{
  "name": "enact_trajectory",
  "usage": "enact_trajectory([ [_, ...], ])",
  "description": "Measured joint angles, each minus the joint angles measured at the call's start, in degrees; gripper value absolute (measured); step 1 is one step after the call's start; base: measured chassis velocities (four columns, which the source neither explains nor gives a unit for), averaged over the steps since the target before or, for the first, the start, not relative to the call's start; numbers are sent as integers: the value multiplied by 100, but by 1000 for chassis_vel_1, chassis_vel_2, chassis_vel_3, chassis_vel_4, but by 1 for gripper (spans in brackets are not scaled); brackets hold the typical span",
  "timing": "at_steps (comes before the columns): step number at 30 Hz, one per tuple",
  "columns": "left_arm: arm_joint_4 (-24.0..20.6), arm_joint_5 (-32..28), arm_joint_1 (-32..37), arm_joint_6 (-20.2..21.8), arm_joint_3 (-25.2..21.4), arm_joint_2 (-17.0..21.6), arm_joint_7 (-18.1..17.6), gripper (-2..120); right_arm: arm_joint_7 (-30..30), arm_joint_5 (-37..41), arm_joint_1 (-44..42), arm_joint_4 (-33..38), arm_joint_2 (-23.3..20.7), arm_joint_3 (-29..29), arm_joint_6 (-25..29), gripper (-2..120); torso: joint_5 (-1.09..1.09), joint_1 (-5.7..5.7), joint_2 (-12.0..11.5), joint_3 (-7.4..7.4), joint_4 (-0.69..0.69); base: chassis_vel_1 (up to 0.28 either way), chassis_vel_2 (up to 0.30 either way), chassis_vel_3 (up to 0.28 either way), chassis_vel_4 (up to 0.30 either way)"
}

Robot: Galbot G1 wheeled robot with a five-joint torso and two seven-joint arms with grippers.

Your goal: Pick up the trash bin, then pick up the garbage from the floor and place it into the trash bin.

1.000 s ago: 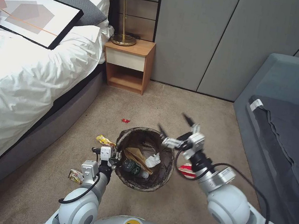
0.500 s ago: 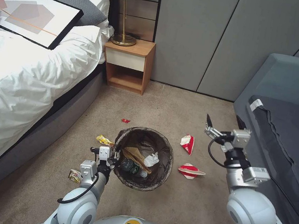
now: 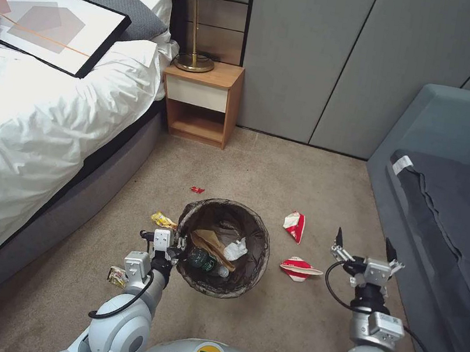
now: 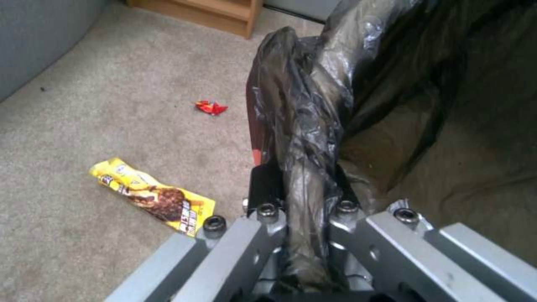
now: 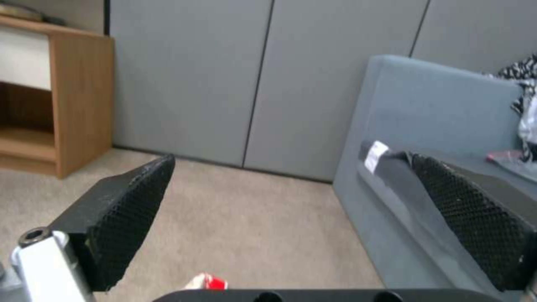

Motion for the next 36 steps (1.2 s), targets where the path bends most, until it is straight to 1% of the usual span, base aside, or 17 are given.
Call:
enact_trajectory([
  [1,0,0,0,0,0,0,0,2,0,0,0,0,0,0,0,100,0,0,0,0,0,0,0,0,0],
  [4,3,11,20,-14,-6,-5,6,2,-18,-181,-47,-174,219,-69,176,100,0,0,0,0,1,0,0,0,0],
  [9,3,19,43,-30,-12,-7,13,2,-28,-245,-39,-264,300,-109,271,100,0,0,0,0,1,0,0,0,0],
  [23,-22,38,71,-34,5,-38,17,2,-49,-242,27,-270,238,-181,278,100,1,0,0,0,0,-9,9,6,-6],
  [36,-25,64,87,-38,16,-55,17,2,-29,-264,73,-293,209,-246,262,100,1,0,0,1,1,-123,124,130,-121],
])
